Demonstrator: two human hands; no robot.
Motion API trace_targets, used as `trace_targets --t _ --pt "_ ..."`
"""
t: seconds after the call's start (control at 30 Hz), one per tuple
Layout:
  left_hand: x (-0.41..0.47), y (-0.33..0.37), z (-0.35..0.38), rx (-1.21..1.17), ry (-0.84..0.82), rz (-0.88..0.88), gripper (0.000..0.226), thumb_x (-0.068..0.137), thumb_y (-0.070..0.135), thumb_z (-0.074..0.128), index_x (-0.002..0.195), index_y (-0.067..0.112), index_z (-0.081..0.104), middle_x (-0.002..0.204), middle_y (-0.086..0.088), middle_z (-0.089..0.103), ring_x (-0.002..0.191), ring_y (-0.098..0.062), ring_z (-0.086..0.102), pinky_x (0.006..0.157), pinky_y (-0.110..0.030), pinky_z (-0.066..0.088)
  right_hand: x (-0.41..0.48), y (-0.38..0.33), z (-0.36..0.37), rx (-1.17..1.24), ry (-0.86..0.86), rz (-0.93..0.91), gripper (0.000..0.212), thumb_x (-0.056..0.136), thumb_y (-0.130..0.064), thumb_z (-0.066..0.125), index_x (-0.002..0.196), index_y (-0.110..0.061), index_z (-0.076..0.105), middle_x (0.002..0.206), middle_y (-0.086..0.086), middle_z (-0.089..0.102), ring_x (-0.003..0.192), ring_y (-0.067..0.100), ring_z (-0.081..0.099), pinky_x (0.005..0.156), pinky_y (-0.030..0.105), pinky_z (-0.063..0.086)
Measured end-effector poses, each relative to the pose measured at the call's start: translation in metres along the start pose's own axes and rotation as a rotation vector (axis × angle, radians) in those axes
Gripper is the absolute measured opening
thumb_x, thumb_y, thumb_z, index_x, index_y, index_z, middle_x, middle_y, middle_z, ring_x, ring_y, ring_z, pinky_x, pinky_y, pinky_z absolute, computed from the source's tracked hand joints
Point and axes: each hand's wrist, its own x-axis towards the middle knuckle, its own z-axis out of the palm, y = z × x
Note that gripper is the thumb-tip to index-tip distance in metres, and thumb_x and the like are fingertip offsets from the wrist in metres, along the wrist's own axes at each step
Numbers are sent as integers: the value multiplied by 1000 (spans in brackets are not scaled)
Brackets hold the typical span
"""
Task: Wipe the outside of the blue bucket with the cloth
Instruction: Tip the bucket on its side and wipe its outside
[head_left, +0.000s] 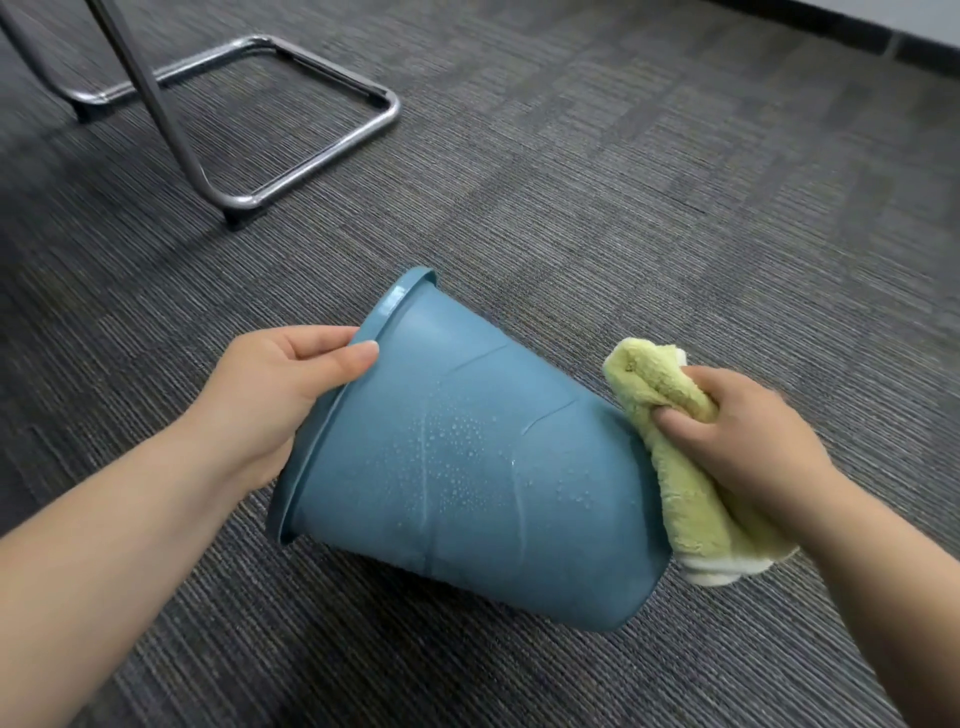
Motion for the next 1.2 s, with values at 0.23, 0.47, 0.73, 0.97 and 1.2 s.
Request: trace_targets --t 0.23,0.47,0.73,0.97,1.2 --pt "0 -12 -1 51 45 -24 12 73 7 64 80 16 62 50 11 69 47 -2 63 42 -14 48 2 -18 7 -93 -93 -64 41 80 -35 55 121 -33 45 115 -4 56 98 21 53 71 28 31" --pt "0 -2 -5 258 -250 68 37 81 0 54 88 36 62 75 29 70 77 9 65 59 -7 49 17 -45 6 -115 56 -244 35 81 -38 53 116 -33 48 133 -13 43 101 25 56 67 29 32" --pt "-2 1 -17 290 -425 -2 46 81 -2 53 100 39 57 87 15 74 82 -5 69 62 -14 53 10 -78 14 -172 -46 -447 40 82 -39 50 121 -35 43 133 -13 42 105 21 54 67 30 38" --pt "0 1 -17 247 -357 -8 42 79 3 55 106 35 57 87 7 75 81 -13 70 62 -19 55 -1 -92 19 -218 -110 -590 37 81 -35 51 118 -37 45 127 -12 48 101 21 57 62 28 36" --pt "-2 0 -10 207 -325 7 40 81 -2 52 101 33 57 75 11 75 67 -8 70 51 -15 52 -6 -79 19 -262 -84 -570 41 80 -35 51 120 -37 45 130 -12 47 101 23 56 64 29 39"
